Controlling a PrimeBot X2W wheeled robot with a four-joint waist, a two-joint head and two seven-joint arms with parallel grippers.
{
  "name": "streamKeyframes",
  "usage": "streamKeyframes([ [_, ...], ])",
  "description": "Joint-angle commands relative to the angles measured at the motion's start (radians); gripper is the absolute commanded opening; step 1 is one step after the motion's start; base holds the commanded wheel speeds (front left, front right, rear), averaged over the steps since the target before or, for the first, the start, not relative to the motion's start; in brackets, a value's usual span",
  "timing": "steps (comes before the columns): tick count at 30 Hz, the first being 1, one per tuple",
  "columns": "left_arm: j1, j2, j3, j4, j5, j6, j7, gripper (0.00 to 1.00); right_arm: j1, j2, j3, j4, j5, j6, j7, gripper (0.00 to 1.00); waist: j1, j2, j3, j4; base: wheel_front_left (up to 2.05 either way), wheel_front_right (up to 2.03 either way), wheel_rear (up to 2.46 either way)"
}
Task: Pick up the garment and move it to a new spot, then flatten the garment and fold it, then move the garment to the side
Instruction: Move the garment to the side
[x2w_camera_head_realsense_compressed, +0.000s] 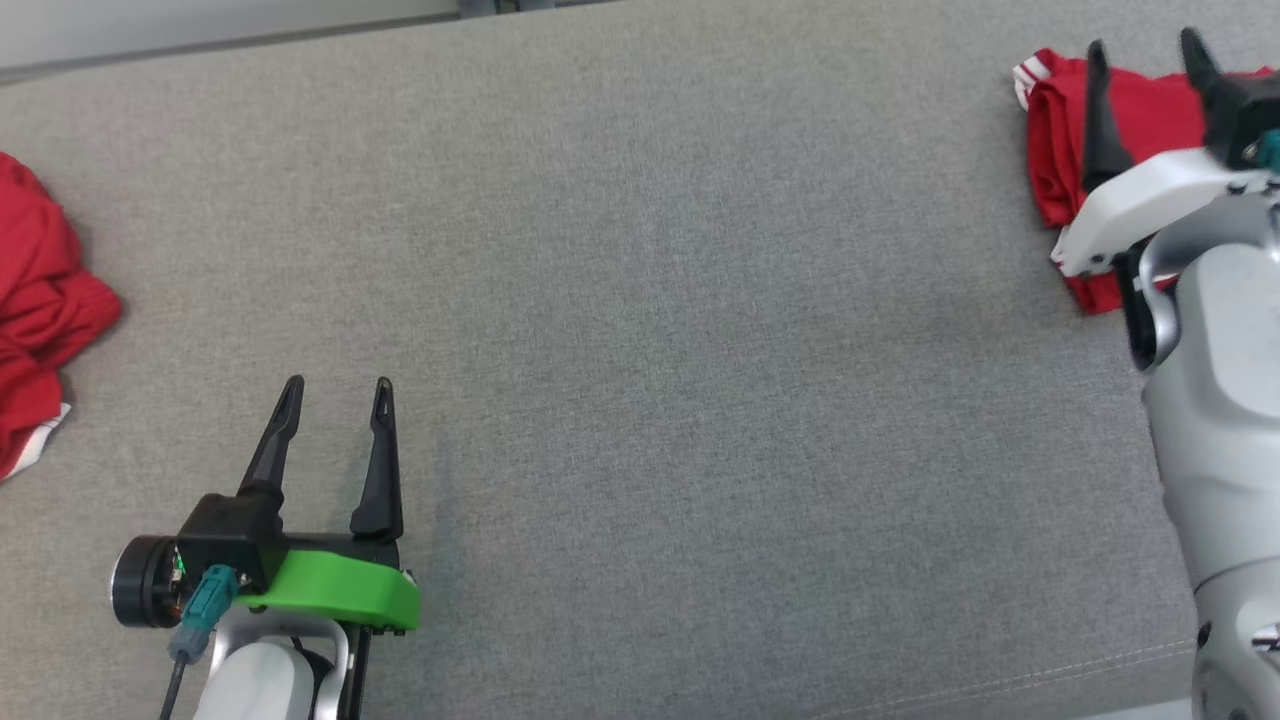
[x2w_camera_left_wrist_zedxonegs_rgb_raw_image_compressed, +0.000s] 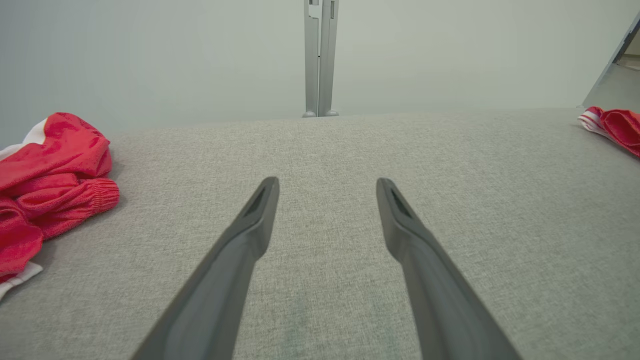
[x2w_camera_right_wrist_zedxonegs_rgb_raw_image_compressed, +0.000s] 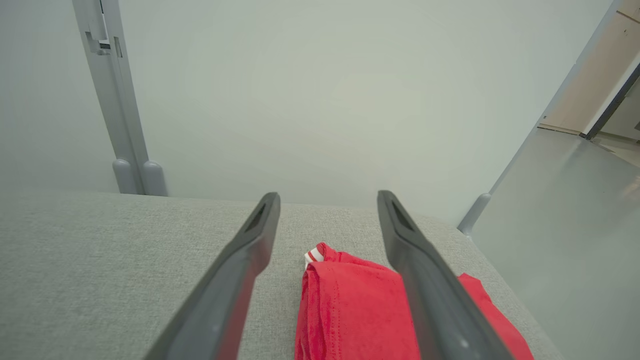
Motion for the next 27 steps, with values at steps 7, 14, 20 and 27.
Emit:
streamKeyframes([
  [7,0.057,-0.036,0.04,0.082,-0.046,0.012,-0.03,1.0,0.212,0.052,0.1,-0.14,0.147,-0.001,-0.003,1.0,0.0,0.0,-0.216,0.046,0.0,0.0,0.0],
  [14,0.131,-0.057,0.056,0.114,-0.052,0.01,-0.038,1.0,0.455,0.112,0.114,-0.32,0.191,-0.001,-0.003,1.0,0.0,0.0,-0.301,0.083,0.0,0.0,0.0],
  [20,0.177,-0.069,0.066,0.109,-0.056,0.017,-0.038,1.0,0.631,0.153,0.129,-0.451,0.186,-0.001,-0.003,1.0,0.0,0.0,-0.323,0.1,0.0,0.0,0.0],
  [27,0.203,-0.084,0.072,0.108,-0.054,0.018,-0.037,1.0,0.754,0.159,0.173,-0.538,0.239,-0.001,-0.003,1.0,0.0,0.0,-0.333,0.106,0.0,0.0,0.0],
])
